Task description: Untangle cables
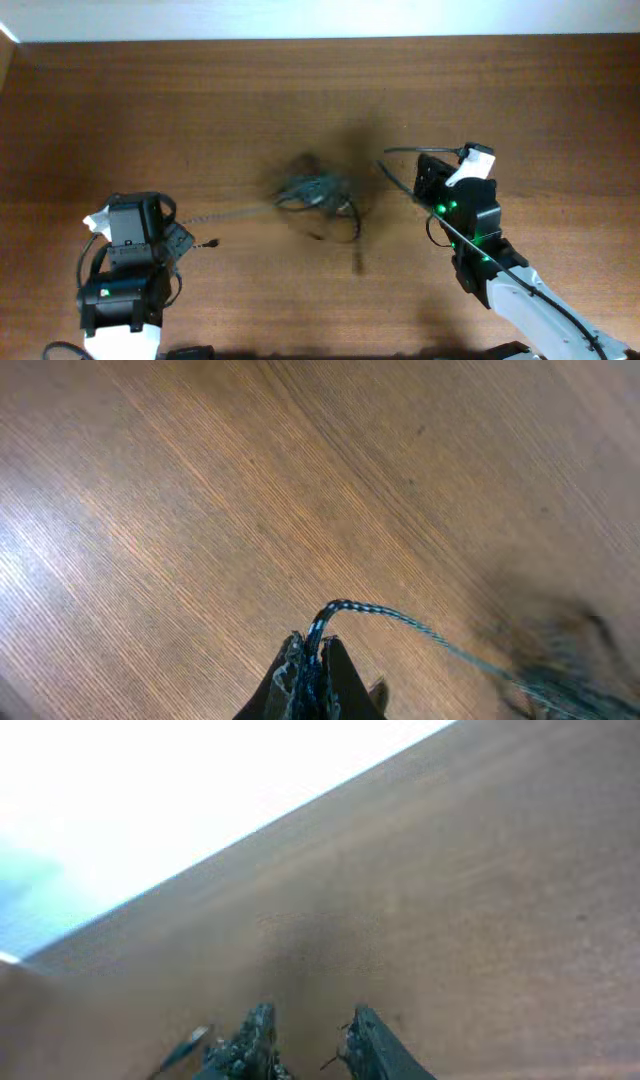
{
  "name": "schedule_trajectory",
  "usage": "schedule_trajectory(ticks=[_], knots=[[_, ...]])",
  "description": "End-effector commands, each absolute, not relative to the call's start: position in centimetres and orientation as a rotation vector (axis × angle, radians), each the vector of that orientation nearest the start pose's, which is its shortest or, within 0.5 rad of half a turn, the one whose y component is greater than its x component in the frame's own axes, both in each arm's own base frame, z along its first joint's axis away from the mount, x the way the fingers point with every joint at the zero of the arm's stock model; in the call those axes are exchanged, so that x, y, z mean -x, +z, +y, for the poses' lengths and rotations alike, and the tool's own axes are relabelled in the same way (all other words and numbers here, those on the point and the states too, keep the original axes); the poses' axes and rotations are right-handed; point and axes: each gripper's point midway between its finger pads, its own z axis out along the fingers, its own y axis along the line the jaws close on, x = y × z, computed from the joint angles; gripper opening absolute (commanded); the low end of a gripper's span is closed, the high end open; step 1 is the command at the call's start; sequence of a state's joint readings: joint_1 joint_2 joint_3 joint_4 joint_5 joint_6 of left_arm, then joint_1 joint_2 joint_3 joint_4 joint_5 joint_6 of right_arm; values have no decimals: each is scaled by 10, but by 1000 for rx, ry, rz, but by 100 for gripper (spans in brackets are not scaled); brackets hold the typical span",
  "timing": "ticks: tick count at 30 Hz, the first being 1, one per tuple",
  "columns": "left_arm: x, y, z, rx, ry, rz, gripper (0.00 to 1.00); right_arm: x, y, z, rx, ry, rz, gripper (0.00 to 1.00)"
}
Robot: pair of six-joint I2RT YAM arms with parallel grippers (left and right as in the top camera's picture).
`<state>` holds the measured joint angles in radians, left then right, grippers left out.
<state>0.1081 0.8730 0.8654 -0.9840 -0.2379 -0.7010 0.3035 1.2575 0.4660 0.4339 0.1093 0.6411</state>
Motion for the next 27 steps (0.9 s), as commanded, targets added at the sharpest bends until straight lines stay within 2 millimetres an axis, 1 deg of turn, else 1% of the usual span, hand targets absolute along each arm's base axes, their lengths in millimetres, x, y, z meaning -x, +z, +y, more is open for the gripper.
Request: schedule_trajectory(ticks=[1, 2, 3, 4, 5, 6, 7, 8, 9, 10, 11, 12, 13, 14, 15, 16, 17, 18, 19, 20, 21, 22, 23, 24, 25, 27], knots=[[-215, 177, 79, 1161, 148, 2206, 0, -365, 155, 117, -351, 671, 1944, 40], [-216, 176, 75, 1271, 75, 2154, 4, -343, 153, 159, -171, 919, 2027, 51], [-218, 174, 69, 1278, 20, 2168, 16, -326, 156, 181, -56, 1072, 2055, 57], [-220, 172, 60, 1269, -41, 2193, 76, -308, 157, 197, 37, 1200, 2087, 65], [-227, 172, 50, 1253, -122, 2210, 99, -299, 154, 203, 67, 1245, 2116, 67], [-239, 174, 39, 1224, -222, 2214, 99, -291, 146, 209, 75, 1258, 2160, 73], [-271, 184, 11, 1014, -437, 2255, 99, -288, 144, 212, 86, 1255, 2172, 77], [-293, 188, -10, 853, -579, 2285, 99, -291, 143, 211, 73, 1235, 2173, 78], [-303, 175, -16, 855, -611, 2327, 99, -293, 142, 209, 59, 1217, 2172, 79], [-310, 154, -31, 840, -664, 2411, 99, -293, 142, 208, 57, 1213, 2172, 80], [-320, 141, -58, 778, -770, 2474, 99, -293, 140, 208, 54, 1212, 2178, 80], [-329, 114, -80, 932, -834, 2524, 99, -292, 130, 204, 15, 1180, 2225, 80], [-327, 90, -88, 1211, -863, 2540, 98, -287, 121, 201, -8, 1166, 2272, 80], [-326, 64, -98, 1513, -866, 2521, 95, -283, 109, 196, -45, 1135, 2329, 80], [-337, 50, -109, 1551, -887, 2508, 93, -281, 107, 196, -51, 1133, 2344, 80], [-347, 38, -120, 1512, -906, 2518, 61, -281, 107, 196, -51, 1133, 2344, 80], [-346, 23, -129, 1493, -889, 2556, 13, -281, 106, 196, -53, 1132, 2348, 80], [-342, 13, -132, 1486, -857, 2589, 0, -282, 106, 195, -57, 1123, 2342, 80], [-347, 15, -131, 1279, -849, 2633, 0, -282, 105, 194, -60, 1120, 2348, 79], [-355, 19, -132, 1032, -843, 2656, 0, -281, 105, 195, -57, 1127, 2353, 79], [-362, 28, -143, 813, -912, 2657, 0, -274, 107, 201, 22, 1164, 2348, 80], [-371, 44, -158, 551, -1015, 2612, 0, -269, 112, 207, 241, 1144, 2289, 80], [-374, 53, -167, 463, -1089, 2581, 0, -267, 113, 208, 315, 1130, 2265, 80], [-375, 65, -177, 402, -1183, 2545, 1, -264, 115, 211, 349, 1152, 2254, 80], [-372, 69, -182, 380, -1240, 2540, 3, -258, 120, 217, 388, 1207, 2236, 80], [-361, 76, -198, 318, -1342, 2552, 3, -248, 124, 233, 536, 1192, 2175, 80]])
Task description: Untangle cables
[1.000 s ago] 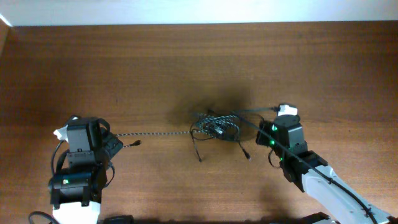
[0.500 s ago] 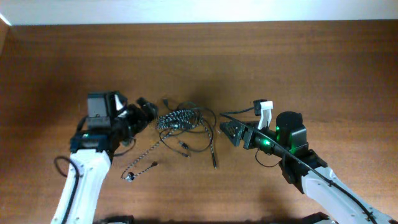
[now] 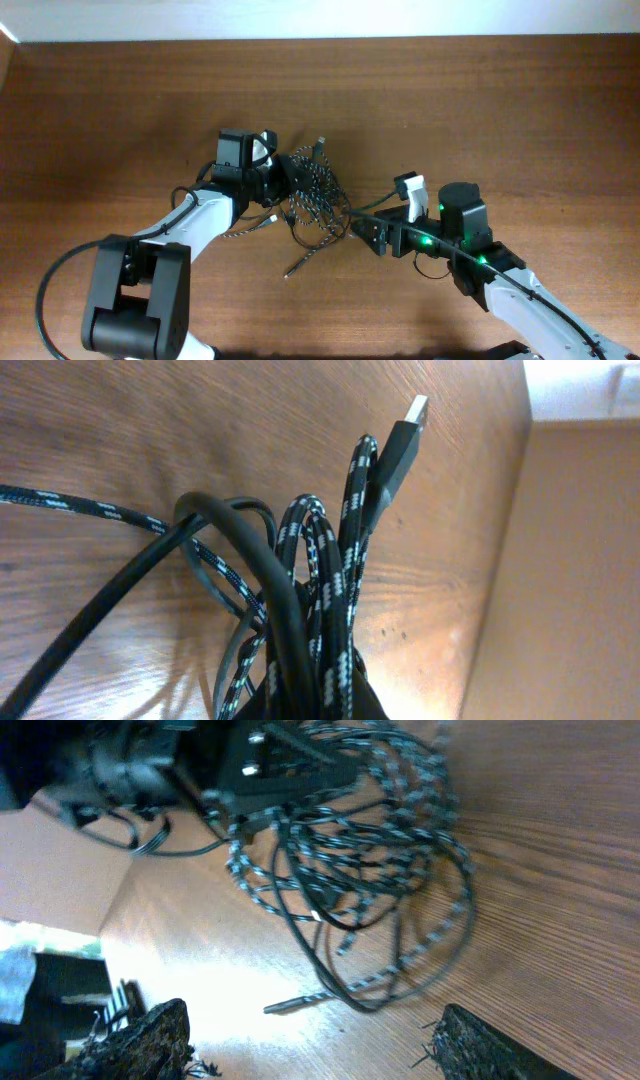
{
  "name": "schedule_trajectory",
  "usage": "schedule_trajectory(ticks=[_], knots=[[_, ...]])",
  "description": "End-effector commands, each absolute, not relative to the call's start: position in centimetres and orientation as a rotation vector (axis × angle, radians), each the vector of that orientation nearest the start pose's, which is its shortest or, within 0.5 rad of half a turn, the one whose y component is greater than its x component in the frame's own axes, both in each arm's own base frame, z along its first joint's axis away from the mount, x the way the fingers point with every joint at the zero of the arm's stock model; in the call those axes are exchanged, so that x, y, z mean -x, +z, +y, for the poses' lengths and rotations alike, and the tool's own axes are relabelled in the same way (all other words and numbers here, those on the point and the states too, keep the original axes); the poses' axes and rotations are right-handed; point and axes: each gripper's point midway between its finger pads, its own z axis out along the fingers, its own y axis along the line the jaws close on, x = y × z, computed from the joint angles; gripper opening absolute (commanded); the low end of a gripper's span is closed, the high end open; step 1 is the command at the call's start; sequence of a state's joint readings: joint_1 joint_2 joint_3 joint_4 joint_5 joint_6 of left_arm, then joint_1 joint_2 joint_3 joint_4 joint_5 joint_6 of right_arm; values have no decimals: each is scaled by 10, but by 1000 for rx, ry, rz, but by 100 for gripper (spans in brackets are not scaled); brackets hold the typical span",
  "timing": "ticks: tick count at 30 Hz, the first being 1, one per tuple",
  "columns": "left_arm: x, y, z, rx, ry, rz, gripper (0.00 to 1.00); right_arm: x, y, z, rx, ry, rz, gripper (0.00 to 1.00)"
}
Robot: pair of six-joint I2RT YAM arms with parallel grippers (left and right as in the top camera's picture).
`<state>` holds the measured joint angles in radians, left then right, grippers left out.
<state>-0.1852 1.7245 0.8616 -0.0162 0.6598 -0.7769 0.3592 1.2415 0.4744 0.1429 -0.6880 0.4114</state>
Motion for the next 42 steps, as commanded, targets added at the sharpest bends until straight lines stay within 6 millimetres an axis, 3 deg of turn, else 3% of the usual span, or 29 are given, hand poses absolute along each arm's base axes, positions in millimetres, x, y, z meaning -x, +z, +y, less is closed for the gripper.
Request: schedule_trajectory(ticks=[1, 2, 4, 5, 6, 7, 8, 10, 13, 15, 17, 18, 19, 20, 21, 23, 27, 29, 31, 32, 33, 34, 35, 36, 37, 38, 39, 40, 42], knots=[[-354, 76, -209, 279, -1354, 2570, 4, -253, 122, 238, 533, 1110, 2169, 79], [-346, 77, -223, 225, -1382, 2583, 4, -263, 112, 235, 480, 944, 2189, 79], [-332, 81, -241, 149, -1444, 2602, 3, -253, 113, 249, 529, 945, 2181, 61], [-322, 87, -250, 100, -1523, 2606, 1, -251, 111, 252, 538, 932, 2183, 34], [-316, 91, -254, 71, -1573, 2605, 1, -252, 111, 250, 530, 919, 2186, 15], [-314, 92, -255, 61, -1594, 2605, 1, -258, 108, 245, 499, 870, 2194, 4], [-312, 91, -255, 54, -1592, 2612, 2, -266, 105, 236, 454, 793, 2199, 4], [-302, 81, -242, 6, -1559, 2659, 4, -293, 94, 193, 169, 522, 2242, 4], [-291, 58, -171, 167, -1468, 2774, 1, -313, 103, 145, -64, 400, 2209, 4], [-283, 40, -129, 403, -1321, 2881, 41, -321, 102, 117, -183, 386, 2218, 4], [-275, 23, -110, 439, -1122, 2976, 50, -320, 98, 110, -203, 367, 2233, 4], [-275, 15, -99, 447, -998, 3007, 87, -320, 98, 110, -203, 367, 2233, 4], [-275, 12, -95, 455, -952, 3017, 84, -320, 98, 110, -203, 367, 2233, 4], [-275, 9, -91, 456, -911, 3025, 53, -320, 98, 110, -203, 367, 2233, 4], [-275, 8, -89, 457, -891, 3030, 0, -321, 100, 110, -204, 370, 2226, 4], [-275, 7, -87, 461, -872, 3033, 0, -325, 117, 108, -213, 391, 2165, 4], [-270, -2, -71, 603, -703, 3076, 0, -321, 176, 58, -348, 377, 1975, 4], [-271, -2, -71, 601, -699, 3072, 0, -310, 182, 81, -256, 520, 1996, 4], [-272, -2, -71, 603, -700, 3069, 0, -301, 161, 107, -169, 660, 2110, 4], [-272, -2, -71, 604, -706, 3069, 10, -286, 159, 141, -30, 886, 2155, 4], [-272, -2, -71, 628, -706, 3068, 33, -269, 163, 171, 118, 1110, 2162, 4], [-272, 0, -76, 732, -749, 3056, 99, -240, 174, 209, 354, 1393, 2121, 4], [-273, 5, -86, 714, -849, 3041, 99, -219, 185, 234, 548, 1553, 2041, 4], [-279, 20, -107, 521, -1076, 2980, 99, -207, 191, 255, 689, 1607, 1957, 4], [-285, 46, -134, 171, -1352, 2813, 99, -204, 196, 267, 763, 1618, 1888, 4], [-288, 65, -151, -71, -1498, 2652, 99, -200, 203, 276, 825, 1622, 1812, 4], [-287, 66, -157, -108, -1501, 2646, 99, -197, 213, 280, 849, 1629, 1759, 4], [-278, 79, -176, -174, -1630, 2595, 100, -200, 214, 280, 836, 1612, 1756, 4], [-266, 96, -201, -291, -1775, 2517, 96, -219, 211, 279, 741, 1528, 1780, 5]])
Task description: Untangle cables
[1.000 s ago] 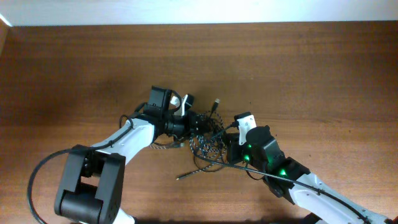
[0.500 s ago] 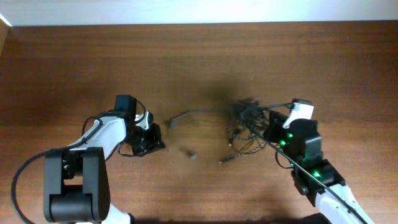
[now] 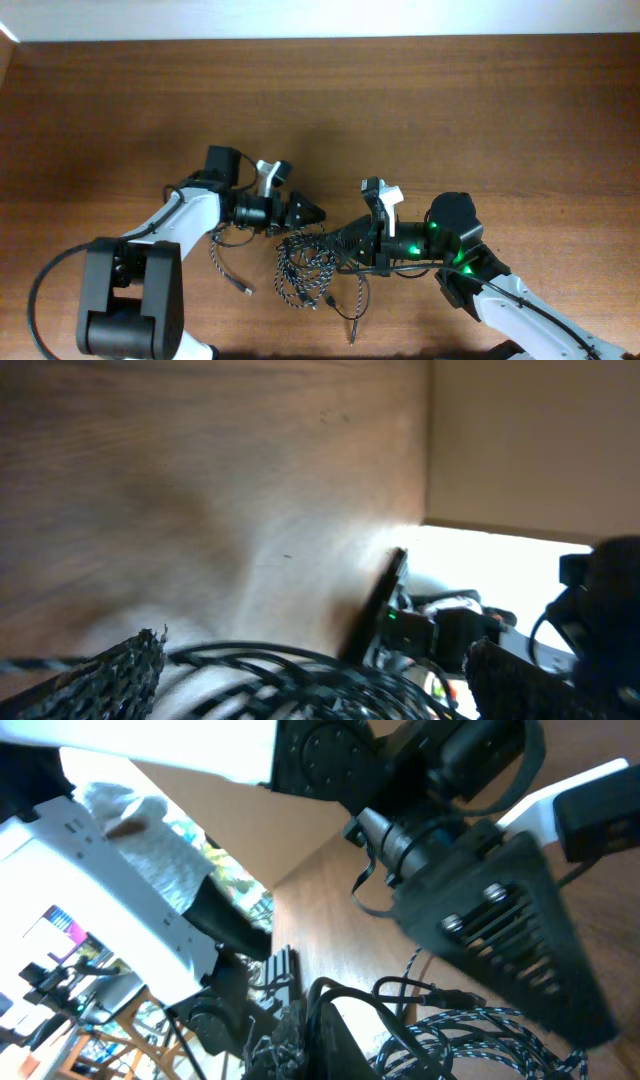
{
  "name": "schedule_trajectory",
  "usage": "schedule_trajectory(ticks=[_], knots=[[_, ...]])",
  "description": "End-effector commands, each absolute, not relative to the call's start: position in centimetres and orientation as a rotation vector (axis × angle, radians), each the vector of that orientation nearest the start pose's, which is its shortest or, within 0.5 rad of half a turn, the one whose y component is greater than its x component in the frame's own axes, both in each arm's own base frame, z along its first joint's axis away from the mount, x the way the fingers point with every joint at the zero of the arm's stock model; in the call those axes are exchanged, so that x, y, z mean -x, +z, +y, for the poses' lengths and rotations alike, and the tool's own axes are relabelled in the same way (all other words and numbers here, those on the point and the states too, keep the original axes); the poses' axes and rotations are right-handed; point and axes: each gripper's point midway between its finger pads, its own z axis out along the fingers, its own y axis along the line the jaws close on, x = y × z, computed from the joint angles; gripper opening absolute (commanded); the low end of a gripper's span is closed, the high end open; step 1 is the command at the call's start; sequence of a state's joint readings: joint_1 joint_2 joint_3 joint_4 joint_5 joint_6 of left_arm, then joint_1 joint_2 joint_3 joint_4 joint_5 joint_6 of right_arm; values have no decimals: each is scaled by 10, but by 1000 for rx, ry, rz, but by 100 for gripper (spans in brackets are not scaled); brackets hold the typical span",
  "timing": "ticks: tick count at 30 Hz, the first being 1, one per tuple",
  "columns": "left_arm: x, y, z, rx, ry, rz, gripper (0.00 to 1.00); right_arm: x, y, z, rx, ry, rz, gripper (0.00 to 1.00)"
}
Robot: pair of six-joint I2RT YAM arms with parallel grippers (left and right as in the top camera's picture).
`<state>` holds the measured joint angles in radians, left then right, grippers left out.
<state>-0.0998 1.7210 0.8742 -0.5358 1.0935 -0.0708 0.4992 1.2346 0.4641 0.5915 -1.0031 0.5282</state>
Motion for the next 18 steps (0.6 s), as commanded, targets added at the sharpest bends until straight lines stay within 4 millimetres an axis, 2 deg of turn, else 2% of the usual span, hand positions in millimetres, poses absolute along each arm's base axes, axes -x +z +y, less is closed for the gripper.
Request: schedule_trajectory(ticks=[1, 2, 4, 5, 6, 7, 8, 9, 10, 11, 12, 13, 14, 15, 16, 17, 18], knots=[[-261, 96, -207, -322, -1782, 2524, 86, -220, 211, 279, 736, 1521, 1777, 4], [-259, 96, -212, -354, -1784, 2520, 83, -220, 211, 279, 736, 1521, 1777, 4], [-255, 85, -220, -430, -1691, 2569, 67, -220, 213, 279, 740, 1519, 1765, 4], [-253, 70, -221, -461, -1564, 2641, 34, -221, 217, 279, 745, 1513, 1739, 4], [-255, 57, -217, -470, -1435, 2701, 8, -222, 229, 279, 764, 1501, 1672, 4], [-258, 49, -211, -452, -1355, 2742, 0, -222, 238, 279, 780, 1491, 1613, 4], [-261, 41, -204, -375, -1275, 2804, 0, -222, 244, 279, 787, 1483, 1579, 5], [-267, 38, -194, -318, -1239, 2817, 34, -228, 245, 278, 758, 1460, 1582, 5], [-272, 39, -182, -248, -1235, 2825, 73, -230, 244, 278, 747, 1454, 1588, 5], [-276, 46, -156, -92, -1231, 2854, 99, -232, 241, 277, 732, 1444, 1607, 8], [-277, 58, -137, -4, -1224, 2856, 99, -241, 233, 276, 677, 1415, 1655, 9], [-279, 78, -121, -3, -1197, 2802, 100, -257, 219, 270, 565, 1340, 1744, 8], [-277, 110, -108, -27, -1147, 2709, 100, -263, 213, 267, 528, 1313, 1774, 4], [-272, 137, -107, -65, -1113, 2635, 100, -263, 214, 267, 528, 1314, 1771, 4], [-262, 177, -111, -174, -1049, 2497, 100, -263, 214, 267, 525, 1315, 1772, 4], [-253, 200, -109, -238, -927, 2417, 100, -267, 213, 266, 505, 1297, 1774, 4], [-240, 213, -103, -261, -787, 2381, 100, -273, 213, 263, 470, 1265, 1777, 4]])
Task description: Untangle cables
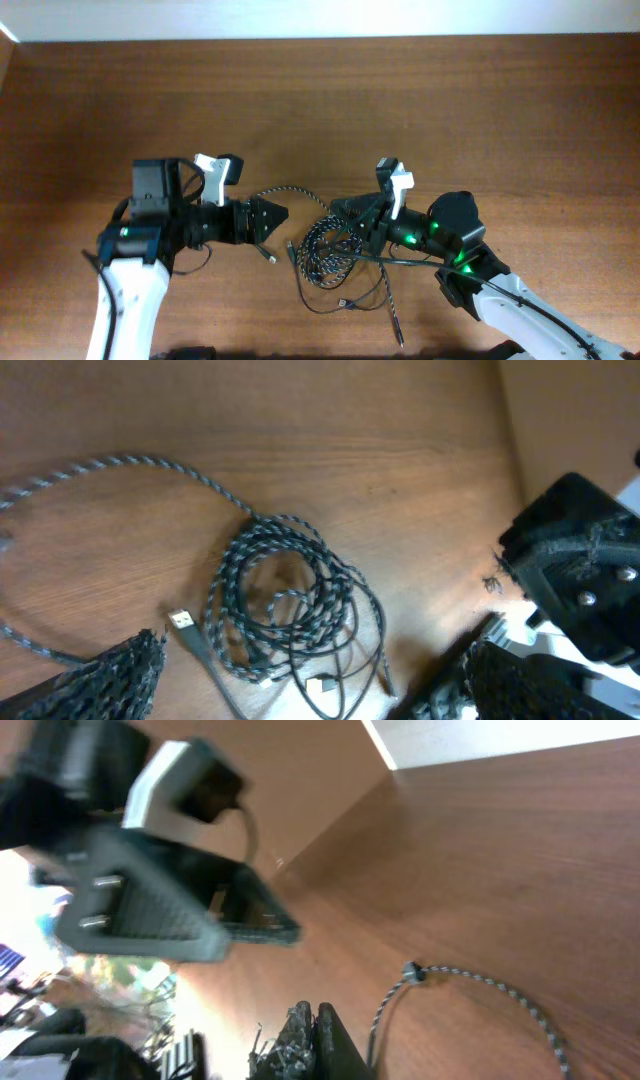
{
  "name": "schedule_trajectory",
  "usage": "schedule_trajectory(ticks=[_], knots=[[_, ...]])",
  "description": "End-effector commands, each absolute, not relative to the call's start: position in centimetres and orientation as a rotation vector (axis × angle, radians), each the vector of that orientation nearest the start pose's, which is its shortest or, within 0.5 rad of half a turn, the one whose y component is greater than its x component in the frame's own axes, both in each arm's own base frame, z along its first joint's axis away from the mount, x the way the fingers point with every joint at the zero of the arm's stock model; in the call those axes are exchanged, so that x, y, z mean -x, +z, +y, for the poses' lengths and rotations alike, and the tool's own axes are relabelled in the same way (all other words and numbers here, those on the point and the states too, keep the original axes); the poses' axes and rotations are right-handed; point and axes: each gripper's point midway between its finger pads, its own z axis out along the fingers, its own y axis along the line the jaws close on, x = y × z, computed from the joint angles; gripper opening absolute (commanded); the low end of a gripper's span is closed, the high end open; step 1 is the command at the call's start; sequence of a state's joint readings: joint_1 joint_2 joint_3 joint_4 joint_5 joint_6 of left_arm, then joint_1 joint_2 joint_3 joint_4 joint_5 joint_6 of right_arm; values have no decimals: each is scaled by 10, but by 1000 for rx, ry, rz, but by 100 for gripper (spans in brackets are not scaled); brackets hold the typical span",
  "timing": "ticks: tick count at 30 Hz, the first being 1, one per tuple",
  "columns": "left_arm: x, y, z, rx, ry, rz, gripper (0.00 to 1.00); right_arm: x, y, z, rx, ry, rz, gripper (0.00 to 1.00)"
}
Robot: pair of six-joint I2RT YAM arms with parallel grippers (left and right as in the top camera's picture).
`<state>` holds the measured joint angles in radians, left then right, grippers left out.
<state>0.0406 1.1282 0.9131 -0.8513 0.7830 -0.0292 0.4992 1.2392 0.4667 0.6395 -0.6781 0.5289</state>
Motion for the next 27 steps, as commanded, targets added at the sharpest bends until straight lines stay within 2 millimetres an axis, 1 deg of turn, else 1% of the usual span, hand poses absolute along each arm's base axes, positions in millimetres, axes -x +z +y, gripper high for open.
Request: schedule_trajectory(ticks=[1, 2, 3, 4, 5, 6, 7, 8, 9, 10, 11, 12, 13, 14, 15, 16, 17, 18, 19, 20, 21, 22, 23, 24, 25, 26, 27], knots=[[-233, 214, -100, -244, -757, 2386, 99, -276, 213, 261, 454, 1249, 1778, 4], [-224, 210, -100, -156, -787, 2404, 99, -280, 212, 259, 431, 1228, 1780, 4], [-217, 192, -100, -83, -816, 2447, 100, -284, 208, 256, 401, 1201, 1798, 7], [-216, 162, -100, 109, -885, 2501, 100, -293, 199, 248, 342, 1149, 1838, 11], [-213, 140, -101, 198, -918, 2534, 100, -295, 188, 241, 314, 1131, 1895, 17], [-201, 117, -106, 270, -957, 2597, 99, -299, 168, 228, 259, 1098, 1987, 23], [-188, 103, -115, 297, -987, 2656, 96, -300, 153, 218, 213, 1072, 2059, 30], [-184, 95, -122, 449, -1023, 2685, 83, -305, 149, 208, 176, 1053, 2078, 32], [-181, 79, -119, 754, -974, 2709, 56, -308, 150, 204, 158, 1047, 2073, 33], [-171, 63, -122, 1029, -933, 2724, 32, -308, 145, 202, 147, 1039, 2093, 36], [-175, 59, -139, 1071, -991, 2702, 31, -306, 142, 201, 142, 1037, 2110, 38], [-184, 60, -148, 1054, -1002, 2676, 49, -303, 135, 200, 133, 1033, 2143, 39], [-198, 56, -157, 1133, -991, 2620, 63, -301, 131, 199, 127, 1030, 2166, 39], [-207, 53, -162, 1128, -988, 2597, 62, -298, 126, 198, 119, 1026, 2194, 39], [-223, 46, -175, 1090, -1022, 2581, 60, -296, 122, 197, 113, 1024, 2213, 39], [-232, 34, -186, 1103, -1050, 2591, 55, -294, 118, 196, 108, 1021, 2232, 40], [-241, 27, -202, 1139, -1157, 2588, 54, -293, 117, 196, 106, 1020, 2240, 40], [-258, 20, -218, 1073, -1247, 2549, 51, -293, 117, 196, 106, 1020, 2241, 40], [-259, 12, -223, 1057, -1252, 2557, 15, -291, 113, 196, 102, 1022, 2260, 40], [-254, 0, -227, 986, -1222, 2604, 0, -280, 103, 197, 101, 1042, 2325, 40], [-265, 13, -234, 821, -1265, 2548, 0, -274, 97, 195, 93, 1044, 2366, 40], [-286, 45, -245, 564, -1341, 2392, 0, -260, 98, 204, 138, 1142, 2391, 39], [-305, 66, -233, 524, -1350, 2282, 0, -241, 109, 219, 231, 1319, 2382, 40], [-320, 84, -214, 529, -1351, 2207, 0, -234, 109, 221, 246, 1362, 2397, 42], [-330, 104, -197, 542, -1367, 2134, 0, -229, 102, 218, 218, 1351, 2446, 46], [-335, 120, -187, 536, -1384, 2082, 0, -227, 100, 218, 210, 1351, 2461, 47], [-336, 145, -177, 498, -1425, 2016, 0, -226, 97, 217, 203, 1348, 2475, 55]])
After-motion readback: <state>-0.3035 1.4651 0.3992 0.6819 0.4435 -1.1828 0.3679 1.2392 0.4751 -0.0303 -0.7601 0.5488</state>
